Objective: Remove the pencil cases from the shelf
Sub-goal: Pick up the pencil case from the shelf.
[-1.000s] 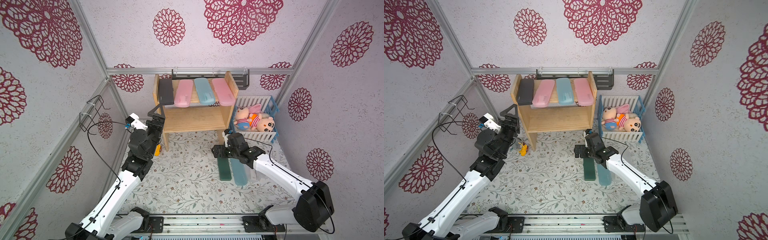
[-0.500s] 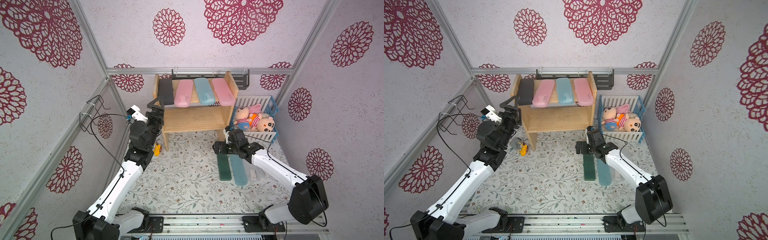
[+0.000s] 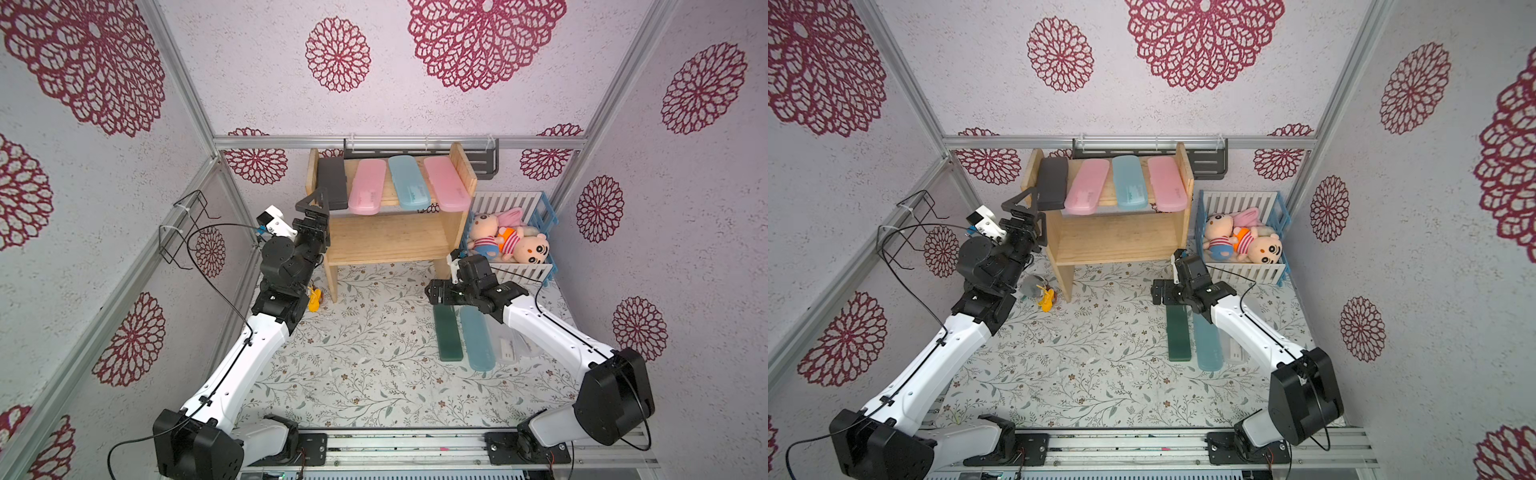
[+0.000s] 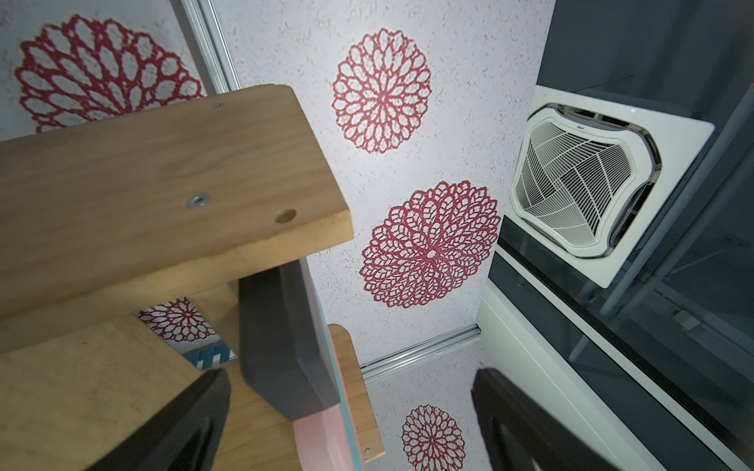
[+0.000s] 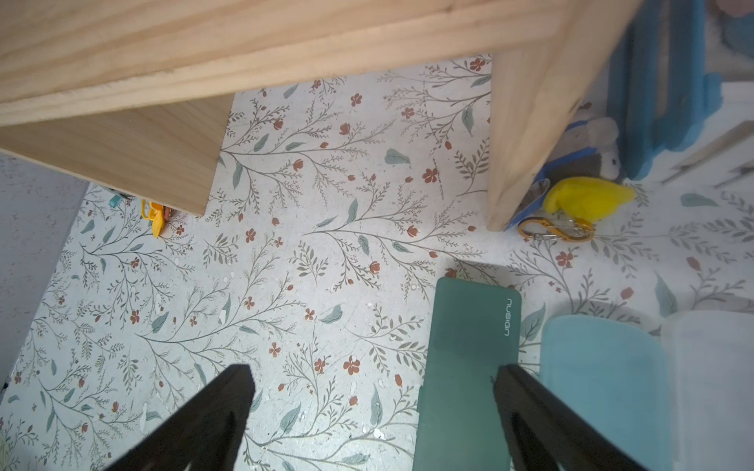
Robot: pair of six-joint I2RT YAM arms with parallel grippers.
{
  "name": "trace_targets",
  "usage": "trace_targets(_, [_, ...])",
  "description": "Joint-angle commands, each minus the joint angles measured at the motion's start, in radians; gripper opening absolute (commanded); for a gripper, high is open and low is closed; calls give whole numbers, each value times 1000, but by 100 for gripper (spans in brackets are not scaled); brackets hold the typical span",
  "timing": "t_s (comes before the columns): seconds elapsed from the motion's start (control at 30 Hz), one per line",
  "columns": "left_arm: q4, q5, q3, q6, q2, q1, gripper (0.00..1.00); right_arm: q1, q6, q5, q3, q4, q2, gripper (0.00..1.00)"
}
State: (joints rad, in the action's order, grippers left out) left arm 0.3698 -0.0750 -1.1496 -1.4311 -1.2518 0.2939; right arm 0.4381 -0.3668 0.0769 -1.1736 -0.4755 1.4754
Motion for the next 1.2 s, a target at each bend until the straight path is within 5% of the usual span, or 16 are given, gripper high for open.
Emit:
trace_targets(0.0, [47, 23, -22, -13, -17, -10, 99, -11, 26, 5, -49, 11, -3, 99])
trace_targets(0.63, [144, 45, -36, -61, -95, -21, 91, -15, 34, -22, -28, 1, -19, 99])
trace_targets(0.97, [160, 44, -27, -52, -88, -22, 64, -18, 28, -14, -7, 21, -9, 99])
trace_targets(1.17, [167, 40, -5, -48, -68, -24, 34, -18, 28, -14, -8, 21, -9, 99])
